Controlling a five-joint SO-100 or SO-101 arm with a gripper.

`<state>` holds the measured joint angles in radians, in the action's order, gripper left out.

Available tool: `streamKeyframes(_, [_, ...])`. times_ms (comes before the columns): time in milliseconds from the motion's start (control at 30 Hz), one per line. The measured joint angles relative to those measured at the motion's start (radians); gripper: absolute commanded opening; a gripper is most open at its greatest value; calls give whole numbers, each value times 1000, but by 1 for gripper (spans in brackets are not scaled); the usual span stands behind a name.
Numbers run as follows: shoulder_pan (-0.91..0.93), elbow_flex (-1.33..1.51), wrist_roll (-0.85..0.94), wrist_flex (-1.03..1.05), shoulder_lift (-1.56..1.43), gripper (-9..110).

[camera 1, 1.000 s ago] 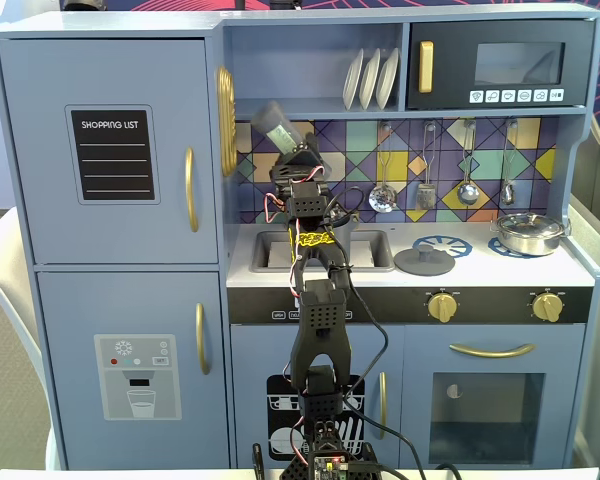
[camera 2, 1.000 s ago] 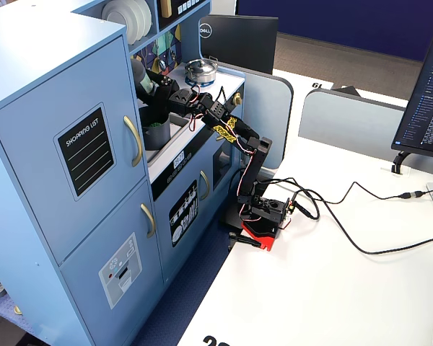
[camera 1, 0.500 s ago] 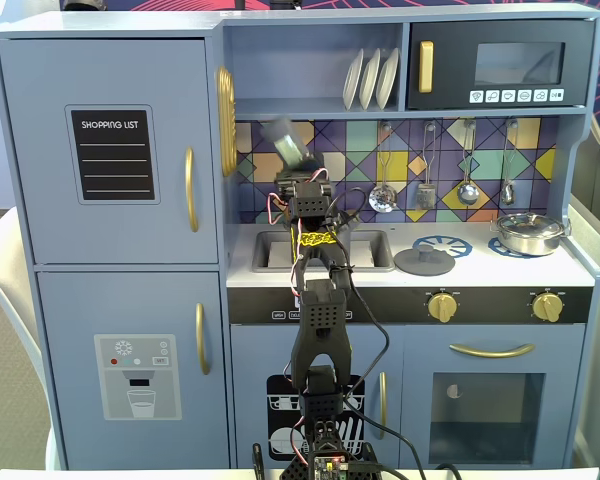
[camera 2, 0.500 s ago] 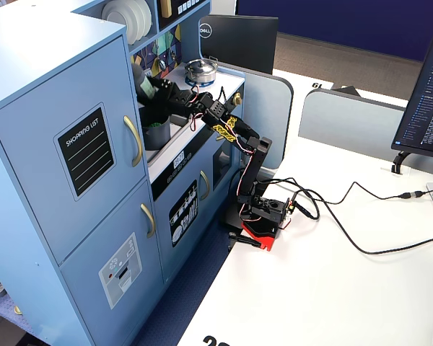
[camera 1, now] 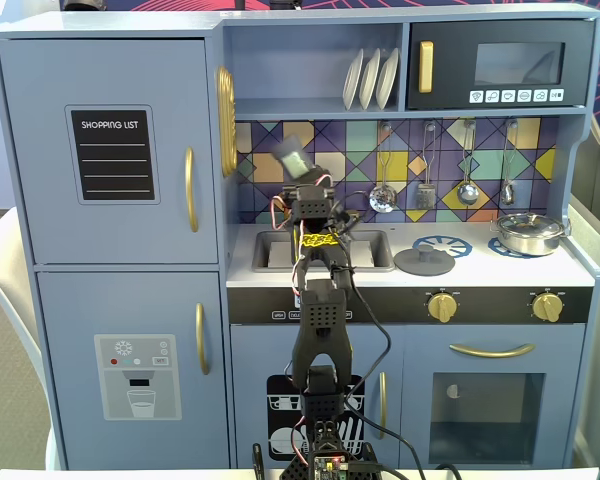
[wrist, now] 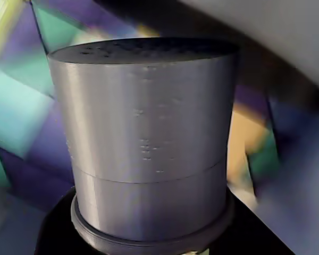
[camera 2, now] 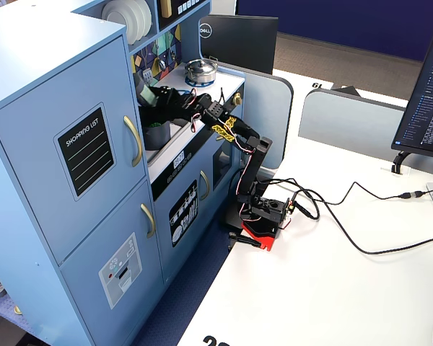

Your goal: Put salt in the gray recipient

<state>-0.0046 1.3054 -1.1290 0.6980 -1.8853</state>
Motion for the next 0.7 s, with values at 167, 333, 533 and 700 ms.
streamKeyframes(167, [20,2,405,-163,-5,0])
streamKeyframes(333, [199,74,969,-325,-38,0])
streamKeyframes(533, [500,176,1651,-594,-49,0])
streamKeyframes(700, [693,192,2230,-603,-49,0])
